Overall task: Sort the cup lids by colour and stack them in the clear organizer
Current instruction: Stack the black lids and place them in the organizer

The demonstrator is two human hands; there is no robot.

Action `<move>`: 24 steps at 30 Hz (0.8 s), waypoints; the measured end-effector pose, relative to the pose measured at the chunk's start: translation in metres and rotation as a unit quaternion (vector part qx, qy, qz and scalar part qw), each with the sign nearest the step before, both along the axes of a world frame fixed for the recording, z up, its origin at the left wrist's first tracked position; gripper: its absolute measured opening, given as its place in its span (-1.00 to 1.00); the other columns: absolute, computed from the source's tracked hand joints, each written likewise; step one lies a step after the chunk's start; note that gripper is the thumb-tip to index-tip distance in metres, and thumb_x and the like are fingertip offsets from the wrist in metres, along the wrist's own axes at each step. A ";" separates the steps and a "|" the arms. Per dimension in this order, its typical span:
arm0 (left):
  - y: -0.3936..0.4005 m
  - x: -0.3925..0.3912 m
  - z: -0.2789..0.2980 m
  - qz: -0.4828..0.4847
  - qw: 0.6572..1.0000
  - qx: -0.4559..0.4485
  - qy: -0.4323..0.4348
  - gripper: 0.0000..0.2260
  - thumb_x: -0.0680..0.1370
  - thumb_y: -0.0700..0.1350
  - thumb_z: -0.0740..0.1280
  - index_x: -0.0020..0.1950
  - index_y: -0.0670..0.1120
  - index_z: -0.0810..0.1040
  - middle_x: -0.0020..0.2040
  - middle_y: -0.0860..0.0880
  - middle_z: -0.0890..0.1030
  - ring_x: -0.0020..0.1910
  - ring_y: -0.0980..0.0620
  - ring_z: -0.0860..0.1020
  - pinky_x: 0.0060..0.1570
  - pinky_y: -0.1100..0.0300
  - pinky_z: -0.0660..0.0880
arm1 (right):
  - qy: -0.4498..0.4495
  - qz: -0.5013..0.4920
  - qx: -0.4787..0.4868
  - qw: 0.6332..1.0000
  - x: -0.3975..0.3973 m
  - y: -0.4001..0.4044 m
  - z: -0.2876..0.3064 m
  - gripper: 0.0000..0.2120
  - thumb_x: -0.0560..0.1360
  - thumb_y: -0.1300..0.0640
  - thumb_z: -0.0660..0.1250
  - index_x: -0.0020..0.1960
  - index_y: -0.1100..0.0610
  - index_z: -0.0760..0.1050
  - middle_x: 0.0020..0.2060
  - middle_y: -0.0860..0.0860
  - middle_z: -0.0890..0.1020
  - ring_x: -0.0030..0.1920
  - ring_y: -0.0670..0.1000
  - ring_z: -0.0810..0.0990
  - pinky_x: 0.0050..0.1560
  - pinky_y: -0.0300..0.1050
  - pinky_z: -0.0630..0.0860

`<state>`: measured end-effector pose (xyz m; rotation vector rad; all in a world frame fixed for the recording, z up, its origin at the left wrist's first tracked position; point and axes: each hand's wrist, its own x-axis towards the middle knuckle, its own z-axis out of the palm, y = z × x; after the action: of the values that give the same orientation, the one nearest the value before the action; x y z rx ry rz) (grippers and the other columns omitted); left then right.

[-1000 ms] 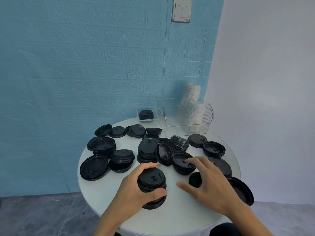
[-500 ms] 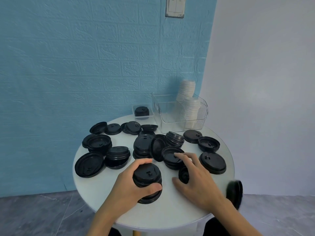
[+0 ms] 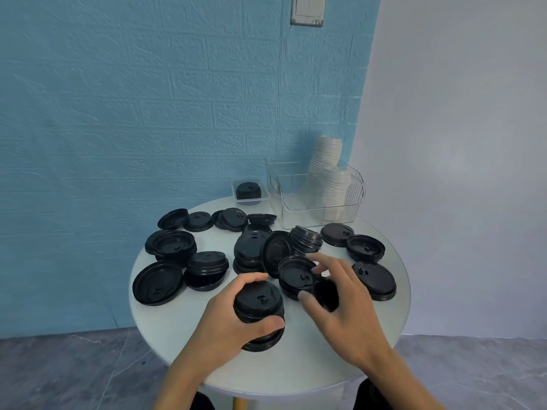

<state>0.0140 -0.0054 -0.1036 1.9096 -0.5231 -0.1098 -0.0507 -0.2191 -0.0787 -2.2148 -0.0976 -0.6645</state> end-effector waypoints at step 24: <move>0.002 0.000 -0.002 -0.023 0.998 -0.051 -0.004 -0.16 0.23 0.10 0.69 0.39 0.35 0.32 0.23 0.18 0.62 0.24 0.08 0.61 0.23 0.02 0.58 | 0.084 0.235 0.174 0.953 0.030 0.046 0.005 -0.75 0.51 0.13 0.51 0.17 0.07 0.62 0.17 -0.10 0.63 0.24 -0.04 0.60 0.29 -0.09 0.52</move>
<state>0.0143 -0.0031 -0.1052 1.7998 -0.5689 -0.1032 -0.0209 -0.1726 -0.0740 -1.8031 -0.3796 -0.2071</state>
